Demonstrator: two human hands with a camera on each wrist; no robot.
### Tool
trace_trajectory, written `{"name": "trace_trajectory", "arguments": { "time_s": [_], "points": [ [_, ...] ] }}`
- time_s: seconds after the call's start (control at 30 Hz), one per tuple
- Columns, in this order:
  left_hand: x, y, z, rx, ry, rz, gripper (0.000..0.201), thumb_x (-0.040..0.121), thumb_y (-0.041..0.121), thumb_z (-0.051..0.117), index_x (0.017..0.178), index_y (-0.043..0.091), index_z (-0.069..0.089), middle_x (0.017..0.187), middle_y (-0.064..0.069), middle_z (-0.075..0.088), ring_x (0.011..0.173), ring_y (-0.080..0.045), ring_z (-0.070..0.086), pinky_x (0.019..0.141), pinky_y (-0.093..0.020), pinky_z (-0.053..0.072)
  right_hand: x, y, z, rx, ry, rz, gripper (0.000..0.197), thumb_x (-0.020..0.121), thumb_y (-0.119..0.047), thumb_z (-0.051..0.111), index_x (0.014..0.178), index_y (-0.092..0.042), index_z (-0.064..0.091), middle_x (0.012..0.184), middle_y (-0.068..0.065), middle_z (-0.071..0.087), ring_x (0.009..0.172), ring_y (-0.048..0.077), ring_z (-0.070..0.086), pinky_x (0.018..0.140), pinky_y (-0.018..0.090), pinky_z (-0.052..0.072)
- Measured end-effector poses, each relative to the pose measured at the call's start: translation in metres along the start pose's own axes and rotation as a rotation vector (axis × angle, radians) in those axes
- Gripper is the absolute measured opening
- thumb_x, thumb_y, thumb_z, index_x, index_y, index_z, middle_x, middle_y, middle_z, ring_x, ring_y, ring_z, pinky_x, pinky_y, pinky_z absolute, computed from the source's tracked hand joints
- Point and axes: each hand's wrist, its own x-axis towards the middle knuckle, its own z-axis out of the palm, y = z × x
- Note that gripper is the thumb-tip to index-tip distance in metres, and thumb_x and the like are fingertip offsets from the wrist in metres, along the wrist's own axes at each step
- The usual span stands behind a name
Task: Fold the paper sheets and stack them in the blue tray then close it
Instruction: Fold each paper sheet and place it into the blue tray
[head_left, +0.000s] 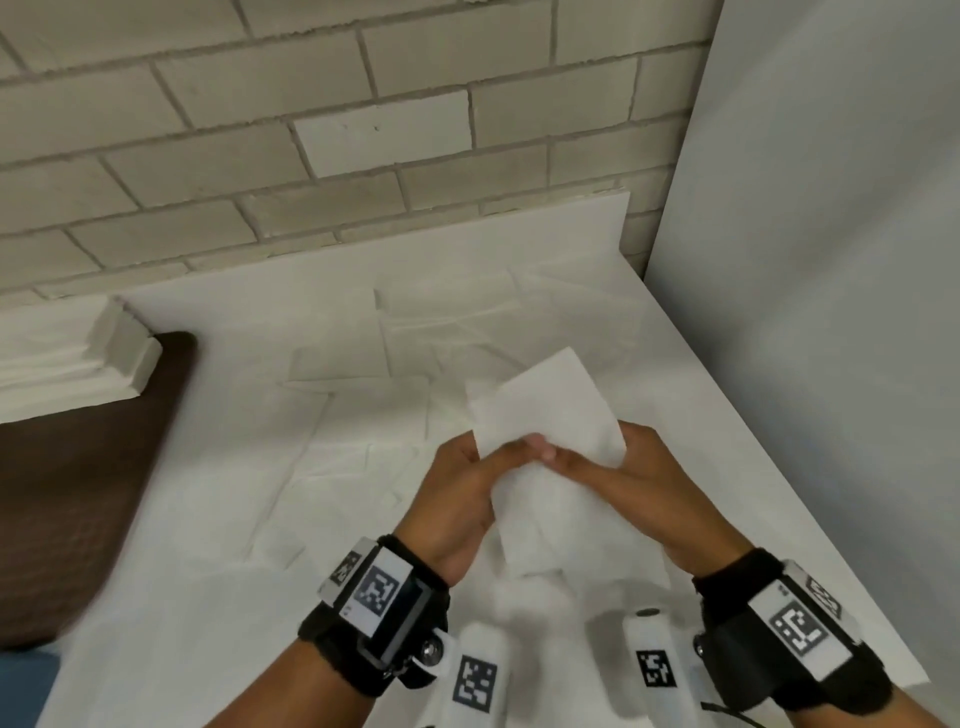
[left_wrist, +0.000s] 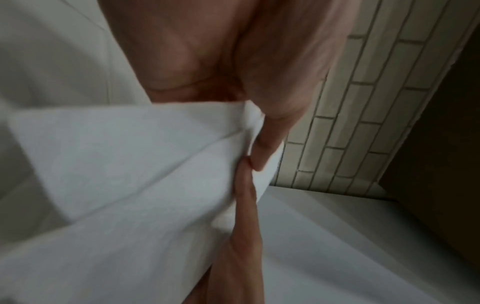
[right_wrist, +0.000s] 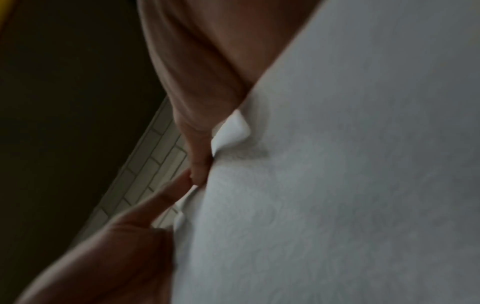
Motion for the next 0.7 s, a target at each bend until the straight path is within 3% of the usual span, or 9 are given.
{"name": "trace_trajectory", "arguments": {
  "time_s": [0.07, 0.13, 0.23, 0.3, 0.4, 0.47, 0.53, 0.63, 0.7],
  "points": [
    [0.005, 0.007, -0.013, -0.064, 0.103, 0.033, 0.029, 0.094, 0.011, 0.064, 0.120, -0.001, 0.069, 0.117, -0.021, 0.074, 0.104, -0.033, 0.073, 0.088, -0.042, 0.061, -0.001, 0.009, -0.012, -0.210, -0.026, 0.009, 0.041, 0.074, -0.051, 0.078, 0.108, -0.029, 0.068, 0.104, -0.010, 0.072, 0.096, 0.006, 0.069, 0.086, 0.029, 0.055],
    [0.007, 0.022, -0.031, -0.043, 0.215, 0.118, 0.020, 0.094, 0.007, 0.062, 0.111, 0.002, 0.071, 0.109, -0.016, 0.077, 0.096, -0.030, 0.073, 0.081, -0.037, 0.061, 0.001, 0.024, -0.029, -0.676, -0.058, -0.064, 0.045, 0.070, -0.063, 0.075, 0.103, -0.035, 0.062, 0.103, -0.015, 0.061, 0.097, 0.003, 0.058, 0.084, 0.026, 0.051],
    [-0.005, 0.042, -0.057, 0.451, 0.298, 0.368, 0.019, 0.096, 0.005, 0.059, 0.093, 0.018, 0.073, 0.085, 0.011, 0.078, 0.084, -0.013, 0.071, 0.069, -0.022, 0.054, 0.001, 0.041, -0.040, -1.174, -0.263, -0.126, 0.038, 0.077, -0.050, 0.074, 0.110, -0.037, 0.058, 0.114, -0.020, 0.045, 0.103, 0.001, 0.041, 0.084, 0.025, 0.047],
    [-0.022, 0.056, -0.067, 0.815, 0.149, 0.545, 0.019, 0.094, 0.017, 0.061, 0.083, 0.029, 0.072, 0.076, 0.024, 0.072, 0.070, 0.005, 0.064, 0.062, -0.009, 0.046, 0.003, 0.045, -0.043, -1.237, -0.302, -0.149, 0.029, 0.082, -0.040, 0.072, 0.108, -0.034, 0.061, 0.115, -0.019, 0.045, 0.102, 0.002, 0.040, 0.083, 0.025, 0.046],
    [-0.047, 0.072, -0.066, 1.210, -0.091, 0.676, 0.017, 0.086, 0.030, 0.055, 0.080, 0.038, 0.069, 0.079, 0.029, 0.066, 0.070, 0.011, 0.060, 0.061, -0.002, 0.039, 0.010, 0.045, -0.043, -1.309, -0.303, -0.191, 0.016, 0.088, -0.036, 0.066, 0.104, -0.032, 0.065, 0.114, -0.018, 0.049, 0.099, 0.002, 0.042, 0.081, 0.022, 0.044],
    [-0.053, 0.073, -0.069, 1.415, -0.172, 0.687, 0.021, 0.087, 0.029, 0.054, 0.091, 0.031, 0.074, 0.090, 0.022, 0.070, 0.084, 0.004, 0.064, 0.070, -0.013, 0.048, 0.014, 0.045, -0.043, -1.329, -0.316, -0.208, 0.013, 0.091, -0.036, 0.062, 0.103, -0.032, 0.067, 0.113, -0.018, 0.051, 0.097, 0.001, 0.043, 0.080, 0.021, 0.044],
    [-0.055, 0.067, -0.072, 1.577, -0.189, 0.675, 0.024, 0.087, 0.032, 0.050, 0.097, 0.036, 0.071, 0.090, 0.019, 0.071, 0.085, 0.000, 0.064, 0.073, -0.025, 0.052, 0.016, 0.047, -0.044, -1.337, -0.322, -0.225, 0.013, 0.093, -0.037, 0.060, 0.101, -0.032, 0.068, 0.111, -0.019, 0.053, 0.096, 0.001, 0.045, 0.077, 0.020, 0.044],
    [-0.055, 0.054, -0.074, 1.659, -0.180, 0.657, 0.023, 0.087, 0.034, 0.048, 0.103, 0.041, 0.063, 0.092, 0.020, 0.071, 0.084, -0.001, 0.064, 0.074, -0.029, 0.056, 0.016, 0.045, -0.045, -1.311, -0.314, -0.255, 0.013, 0.095, -0.040, 0.056, 0.099, -0.034, 0.067, 0.108, -0.020, 0.052, 0.097, 0.001, 0.048, 0.080, 0.022, 0.046],
    [-0.053, 0.047, -0.074, 1.650, -0.212, 0.690, 0.020, 0.087, 0.033, 0.050, 0.100, 0.039, 0.065, 0.101, 0.019, 0.071, 0.096, -0.003, 0.065, 0.080, -0.030, 0.057, 0.015, 0.036, -0.047, -1.238, -0.295, -0.279, 0.008, 0.096, -0.039, 0.055, 0.095, -0.037, 0.062, 0.106, -0.022, 0.051, 0.096, 0.000, 0.049, 0.081, 0.022, 0.046]
  ]
}}
